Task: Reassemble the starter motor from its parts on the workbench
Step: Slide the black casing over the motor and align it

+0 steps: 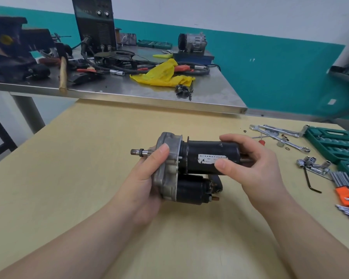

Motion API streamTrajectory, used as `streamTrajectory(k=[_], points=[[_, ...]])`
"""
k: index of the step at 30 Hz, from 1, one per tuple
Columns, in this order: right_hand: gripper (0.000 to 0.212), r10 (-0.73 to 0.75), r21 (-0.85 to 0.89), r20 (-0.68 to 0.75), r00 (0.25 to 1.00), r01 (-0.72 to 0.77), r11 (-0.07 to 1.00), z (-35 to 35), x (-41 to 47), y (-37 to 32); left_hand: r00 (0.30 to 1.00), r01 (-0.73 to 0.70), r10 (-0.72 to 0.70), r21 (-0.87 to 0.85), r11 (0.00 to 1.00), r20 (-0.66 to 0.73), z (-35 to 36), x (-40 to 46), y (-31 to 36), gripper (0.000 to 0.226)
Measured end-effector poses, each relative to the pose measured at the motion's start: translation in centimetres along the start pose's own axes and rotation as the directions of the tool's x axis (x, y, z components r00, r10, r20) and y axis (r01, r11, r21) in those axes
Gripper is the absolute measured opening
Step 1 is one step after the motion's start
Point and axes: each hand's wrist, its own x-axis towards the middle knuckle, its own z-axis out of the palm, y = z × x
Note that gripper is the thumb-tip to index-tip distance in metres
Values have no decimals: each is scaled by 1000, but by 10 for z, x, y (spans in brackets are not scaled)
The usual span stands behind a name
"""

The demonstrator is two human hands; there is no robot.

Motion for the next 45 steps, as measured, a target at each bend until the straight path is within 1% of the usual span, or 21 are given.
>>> streamTrajectory(k=[2,5,6,11,14,18,22,24,27,33,38,45], points=[[50,-8,23,-13,1000,8,1000,3,-1,1,999,47,-47,-31,998,-17,3,-1,0,56],[44,-18,12,-24,1000,18,1000,9,-4,2,995,101,-101,-45,994,4,3,-3,-2,71],[43,-17,4,-27,999,18,1000,11,-6,3,995,102,-102,-46,994,12,3,-4,-2,72],[39,-20,-18,-63,998,18,1000,17,-8,4,994,103,-103,-45,994,-17,4,-5,-1,68],[40,-30,-47,-62,998,27,999,18,-9,5,993,119,-120,-64,991,-10,4,-7,-2,60],[49,-31,-68,12,999,32,997,15,-9,4,986,166,-166,-94,982,10,3,-8,-3,60],[62,12,-38,162,987,-5,999,7,-8,7,985,170,-174,-128,977,-15,2,-7,-2,62],[63,15,-56,196,980,-4,998,4,-8,8,985,168,-173,-138,976,-23,1,-5,-1,60],[58,-11,-105,181,983,30,994,3,-9,9,982,182,-188,-148,972,-28,0,-5,-1,59],[46,-20,-32,129,991,25,999,7,-10,8,988,145,-151,-119,982,-39,2,-7,-1,60],[47,-35,-45,125,991,41,998,7,-10,6,991,120,-124,-92,989,-44,2,-8,0,56],[52,-84,-49,139,987,92,995,9,-11,5,991,117,-122,-94,989,-49,1,-6,1,61]])
